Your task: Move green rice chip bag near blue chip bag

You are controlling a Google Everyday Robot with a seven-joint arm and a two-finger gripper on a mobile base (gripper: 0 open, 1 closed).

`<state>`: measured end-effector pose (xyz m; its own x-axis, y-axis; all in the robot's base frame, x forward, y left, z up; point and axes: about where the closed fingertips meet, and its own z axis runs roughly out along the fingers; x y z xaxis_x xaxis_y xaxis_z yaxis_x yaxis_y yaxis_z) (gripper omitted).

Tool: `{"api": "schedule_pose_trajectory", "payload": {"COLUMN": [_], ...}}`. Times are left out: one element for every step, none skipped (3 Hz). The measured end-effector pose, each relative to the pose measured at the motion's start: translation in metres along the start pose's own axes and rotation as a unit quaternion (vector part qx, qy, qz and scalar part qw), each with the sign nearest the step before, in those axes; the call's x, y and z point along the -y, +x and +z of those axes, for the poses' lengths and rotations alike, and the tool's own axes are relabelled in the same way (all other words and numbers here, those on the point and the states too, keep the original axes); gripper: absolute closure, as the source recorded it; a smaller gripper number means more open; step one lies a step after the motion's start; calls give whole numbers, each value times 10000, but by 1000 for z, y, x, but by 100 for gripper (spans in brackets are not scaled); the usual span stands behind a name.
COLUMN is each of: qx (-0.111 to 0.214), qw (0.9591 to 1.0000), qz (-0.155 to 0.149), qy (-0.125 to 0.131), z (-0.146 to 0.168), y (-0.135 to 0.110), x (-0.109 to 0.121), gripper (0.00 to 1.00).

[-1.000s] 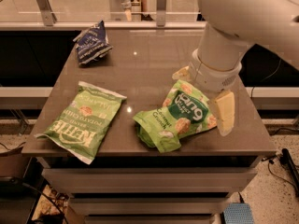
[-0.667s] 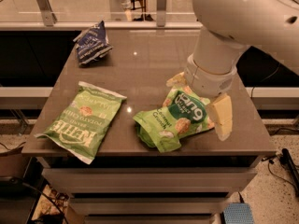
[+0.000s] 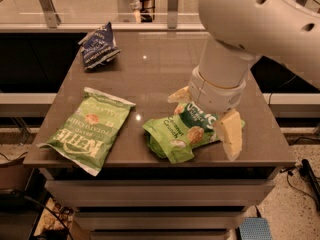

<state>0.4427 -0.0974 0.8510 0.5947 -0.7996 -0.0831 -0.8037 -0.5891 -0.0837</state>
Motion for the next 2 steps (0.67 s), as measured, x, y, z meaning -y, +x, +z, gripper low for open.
{"api": "schedule_pose_trajectory", "payload": {"qx": [-86,-99], "qw": [9995,9973], "qz": [154,340], "qy": [274,641], "z": [4,9], "y": [-8,-13], "x": [6,18], "gripper": [0,0]}}
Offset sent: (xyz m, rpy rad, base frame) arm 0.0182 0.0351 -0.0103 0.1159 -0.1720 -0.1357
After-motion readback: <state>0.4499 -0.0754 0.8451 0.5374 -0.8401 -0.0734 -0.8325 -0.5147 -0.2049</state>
